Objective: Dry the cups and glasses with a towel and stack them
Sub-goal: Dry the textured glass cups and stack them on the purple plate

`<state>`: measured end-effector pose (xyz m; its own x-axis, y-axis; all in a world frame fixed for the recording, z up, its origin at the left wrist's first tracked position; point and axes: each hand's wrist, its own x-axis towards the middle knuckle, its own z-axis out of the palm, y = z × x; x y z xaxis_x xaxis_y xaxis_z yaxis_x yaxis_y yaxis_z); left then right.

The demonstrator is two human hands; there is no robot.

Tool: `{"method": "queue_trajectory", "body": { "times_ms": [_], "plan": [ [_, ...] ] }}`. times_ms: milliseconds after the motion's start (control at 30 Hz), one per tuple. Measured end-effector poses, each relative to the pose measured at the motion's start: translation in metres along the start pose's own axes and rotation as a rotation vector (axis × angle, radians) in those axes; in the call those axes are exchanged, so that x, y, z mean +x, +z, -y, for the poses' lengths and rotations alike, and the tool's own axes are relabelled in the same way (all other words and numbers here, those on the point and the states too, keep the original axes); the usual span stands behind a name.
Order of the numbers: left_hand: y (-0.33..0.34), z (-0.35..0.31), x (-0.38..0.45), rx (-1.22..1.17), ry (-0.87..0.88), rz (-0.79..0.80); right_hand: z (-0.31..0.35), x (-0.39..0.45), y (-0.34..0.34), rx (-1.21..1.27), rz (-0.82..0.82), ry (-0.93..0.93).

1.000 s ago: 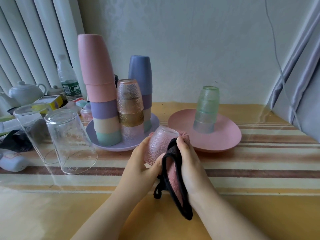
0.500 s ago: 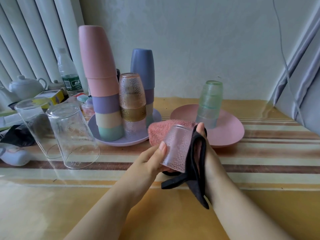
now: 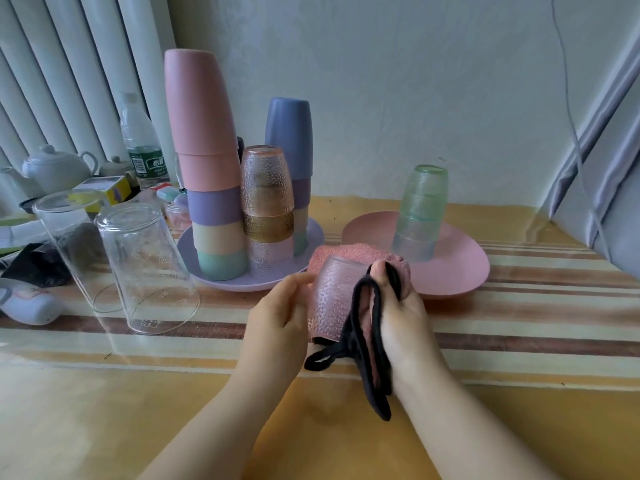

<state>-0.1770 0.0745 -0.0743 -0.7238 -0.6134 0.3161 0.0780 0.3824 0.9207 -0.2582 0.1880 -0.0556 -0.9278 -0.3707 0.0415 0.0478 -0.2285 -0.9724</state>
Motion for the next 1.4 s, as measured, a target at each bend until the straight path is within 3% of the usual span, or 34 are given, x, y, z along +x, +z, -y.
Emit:
{"method": "queue_trajectory", "body": {
  "times_ms": [300, 500, 667, 800, 933, 1067, 1167, 1400],
  "plan": [
    [-0.007, -0.007, -0.002, 0.020, -0.045, 0.281, -0.006, -0.007, 0.004, -0.158, 0.083, -0.106],
    [-0.010, -0.015, -0.007, -0.150, -0.222, 0.499, 0.007, 0.003, -0.006, 0.125, 0.206, 0.164],
    [-0.006, -0.025, -0.010, -0.294, -0.231, 0.374, -0.005, 0.003, 0.004, 0.168, 0.171, 0.232],
    [-0.007, -0.025, -0.005, -0.370, -0.175, 0.222, -0.011, -0.012, 0.016, 0.113, 0.258, 0.175],
    [-0.009, -0.017, 0.003, -0.054, -0.053, 0.016, -0.009, -0.015, 0.012, -0.009, 0.200, 0.081],
    [-0.014, -0.011, 0.005, -0.037, 0.042, -0.168, -0.007, -0.015, 0.011, -0.218, 0.125, -0.019],
    [-0.015, -0.011, 0.003, 0.024, 0.013, -0.129, -0.006, -0.014, 0.009, -0.277, 0.115, -0.097],
    [-0.018, -0.009, 0.005, 0.118, -0.023, 0.147, -0.006, -0.017, 0.009, -0.323, 0.158, -0.184]
  ]
}}
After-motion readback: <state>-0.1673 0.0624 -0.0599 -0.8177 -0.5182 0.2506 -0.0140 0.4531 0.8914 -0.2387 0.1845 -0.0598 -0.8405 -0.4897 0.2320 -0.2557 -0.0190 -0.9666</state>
